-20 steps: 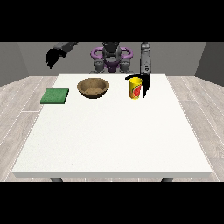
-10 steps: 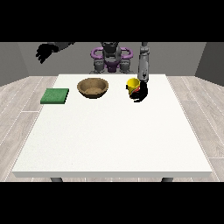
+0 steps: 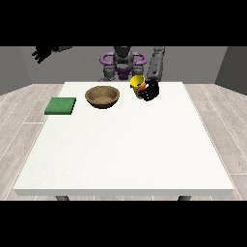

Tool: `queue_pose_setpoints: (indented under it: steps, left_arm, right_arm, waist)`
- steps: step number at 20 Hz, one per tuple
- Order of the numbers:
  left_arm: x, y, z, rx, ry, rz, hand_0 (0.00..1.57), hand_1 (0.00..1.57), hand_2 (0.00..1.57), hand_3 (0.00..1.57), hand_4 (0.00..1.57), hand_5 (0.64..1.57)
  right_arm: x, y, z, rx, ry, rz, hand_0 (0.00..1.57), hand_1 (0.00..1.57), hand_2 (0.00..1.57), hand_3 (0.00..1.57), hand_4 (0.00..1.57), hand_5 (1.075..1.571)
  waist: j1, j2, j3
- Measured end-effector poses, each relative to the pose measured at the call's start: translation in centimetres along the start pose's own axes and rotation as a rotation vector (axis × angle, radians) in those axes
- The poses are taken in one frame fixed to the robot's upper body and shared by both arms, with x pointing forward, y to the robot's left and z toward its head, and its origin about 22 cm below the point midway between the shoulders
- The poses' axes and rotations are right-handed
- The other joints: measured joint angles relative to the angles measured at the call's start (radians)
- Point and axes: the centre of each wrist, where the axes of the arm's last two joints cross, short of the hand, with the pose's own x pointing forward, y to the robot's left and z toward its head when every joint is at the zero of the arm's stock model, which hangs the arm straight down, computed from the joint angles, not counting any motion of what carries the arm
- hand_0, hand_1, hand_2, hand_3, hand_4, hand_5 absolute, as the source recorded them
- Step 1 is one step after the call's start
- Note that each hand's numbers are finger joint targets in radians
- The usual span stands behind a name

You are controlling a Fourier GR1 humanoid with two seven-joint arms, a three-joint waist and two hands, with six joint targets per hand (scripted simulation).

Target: Pick the cup and pour the ball into the bowl, then pick the bowl and place it on the pad

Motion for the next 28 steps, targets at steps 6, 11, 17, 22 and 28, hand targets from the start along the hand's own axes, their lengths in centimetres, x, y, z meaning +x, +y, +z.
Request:
queue_pose_setpoints:
  steps: [6, 11, 17, 22, 28]
  left_arm:
    - [2.5, -1.9, -1.9, -0.072, -0.077, -0.406, 1.35, 1.35, 1.57, 1.57, 1.44, 1.540]
    - [5.0, -5.1, -2.8, -0.136, -0.110, -0.660, 1.36, 1.36, 1.57, 1.57, 1.44, 1.545]
    - [9.8, -9.2, -3.7, -0.177, -0.123, -0.834, 1.31, 1.31, 1.57, 1.57, 1.47, 1.529]
    - [12.2, -10.8, -4.0, -0.173, -0.174, -1.051, 1.49, 1.49, 1.57, 1.57, 1.19, 1.561]
    - [15.4, -11.9, -4.9, -0.141, -0.244, -1.321, 0.61, 0.61, 1.49, 1.54, 1.03, 1.571]
  right_arm:
    - [-1.6, -0.2, -0.2, -0.004, 0.069, -0.012, 0.00, 0.00, 0.00, 0.10, 0.67, 1.559]
    - [-3.0, -1.3, 0.1, -0.022, 0.115, -0.026, 0.00, 0.00, 0.00, 0.00, 0.69, 1.560]
    - [-3.9, -3.2, 0.4, -0.027, 0.142, -0.037, 0.00, 0.00, 0.00, 0.17, 0.70, 1.560]
    - [-4.7, -3.1, 0.1, -0.023, 0.159, -0.042, 0.00, 0.00, 0.00, 0.25, 0.70, 1.555]
    - [-5.3, -2.2, -0.8, -0.008, 0.159, -0.053, 0.00, 0.00, 0.00, 0.31, 0.69, 1.553]
  waist:
    - [0.006, -0.066, 0.0037]
    - [0.021, -0.108, 0.0023]
    - [0.026, -0.120, -0.0002]
    - [0.024, -0.136, -0.0008]
    - [0.004, -0.139, -0.0015]
